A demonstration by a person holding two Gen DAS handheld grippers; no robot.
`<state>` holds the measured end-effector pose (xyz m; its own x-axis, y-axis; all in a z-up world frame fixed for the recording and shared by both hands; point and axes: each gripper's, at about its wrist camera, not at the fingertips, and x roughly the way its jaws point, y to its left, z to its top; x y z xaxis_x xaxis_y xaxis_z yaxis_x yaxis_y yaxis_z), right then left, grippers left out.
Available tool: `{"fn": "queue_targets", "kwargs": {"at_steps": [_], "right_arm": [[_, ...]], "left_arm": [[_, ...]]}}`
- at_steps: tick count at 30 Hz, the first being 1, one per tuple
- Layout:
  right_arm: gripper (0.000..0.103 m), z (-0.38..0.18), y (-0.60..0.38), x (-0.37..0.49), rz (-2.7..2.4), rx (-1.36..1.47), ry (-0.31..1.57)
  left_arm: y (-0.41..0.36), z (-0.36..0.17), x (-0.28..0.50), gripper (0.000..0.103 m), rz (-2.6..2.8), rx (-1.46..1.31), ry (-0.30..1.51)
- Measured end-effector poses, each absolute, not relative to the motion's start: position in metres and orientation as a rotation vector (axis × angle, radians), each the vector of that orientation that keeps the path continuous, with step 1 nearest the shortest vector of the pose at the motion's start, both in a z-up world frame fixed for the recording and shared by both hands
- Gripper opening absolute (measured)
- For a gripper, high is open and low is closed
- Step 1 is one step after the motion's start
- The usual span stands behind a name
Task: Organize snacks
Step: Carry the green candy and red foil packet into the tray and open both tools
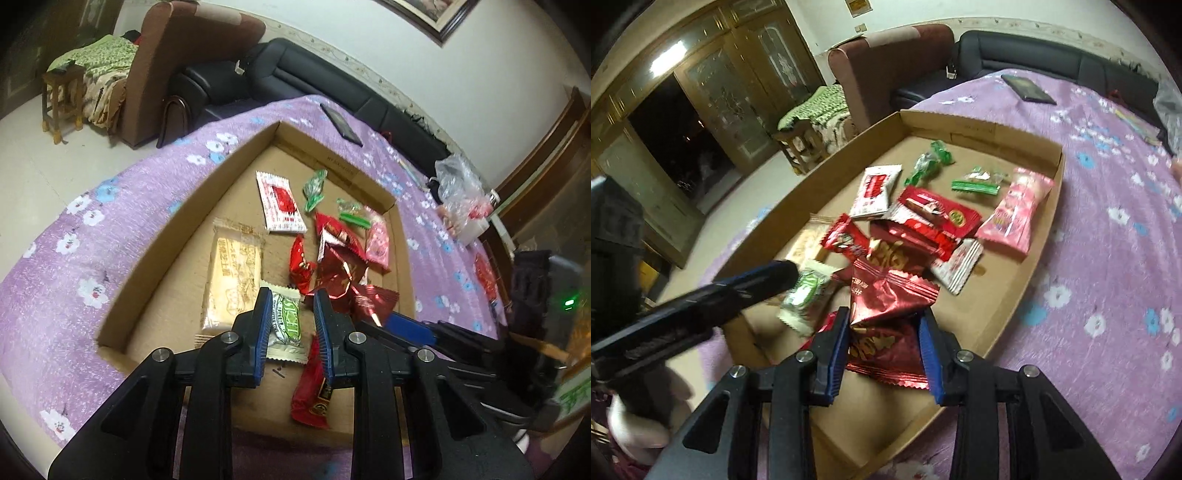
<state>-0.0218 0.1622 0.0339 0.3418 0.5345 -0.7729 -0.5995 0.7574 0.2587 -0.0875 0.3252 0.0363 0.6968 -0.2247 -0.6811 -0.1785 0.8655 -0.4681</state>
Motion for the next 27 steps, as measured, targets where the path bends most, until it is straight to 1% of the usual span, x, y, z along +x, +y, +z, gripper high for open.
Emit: {"fn": "queue_targets", "kwargs": {"at_steps": [2,4,6,7,14,19,23,27], "right_arm": [[0.040,0.034,0.165,-0.023,0.731,-0.108,0.974],[0.044,0.034,0.164,-0.026,0.746,-0.118,0.980],[0.054,0.038,0.160,-0.029,0.758,-0.116,0.978],[0.056,0.041,0.156,-0.031,0.758,-0.112,0.970],[0.056,0.073,0.129,-0.027,0.725,0.026,0.854],[0.056,0.067,0.158,-0.005,0.791,0.044,0.932],[0.056,0.047,0.187,0.023,0.825,0.051,1.061],[0.056,0.039,0.194,0.045,0.738,0.035,1.066]], "left_arm": [[0.329,0.043,-0.093,0.021,-0.026,-0.550,0.786],[0.332,0.050,-0.099,0.021,-0.021,-0.547,0.764],[0.334,0.053,-0.103,0.022,-0.014,-0.541,0.749],[0.336,0.055,-0.106,0.022,-0.013,-0.542,0.741],[0.345,0.059,-0.116,0.022,0.014,-0.557,0.696],[0.347,0.057,-0.120,0.022,0.010,-0.568,0.700],[0.348,0.054,-0.121,0.022,-0.001,-0.582,0.712],[0.345,0.053,-0.122,0.022,-0.010,-0.574,0.719]]}}
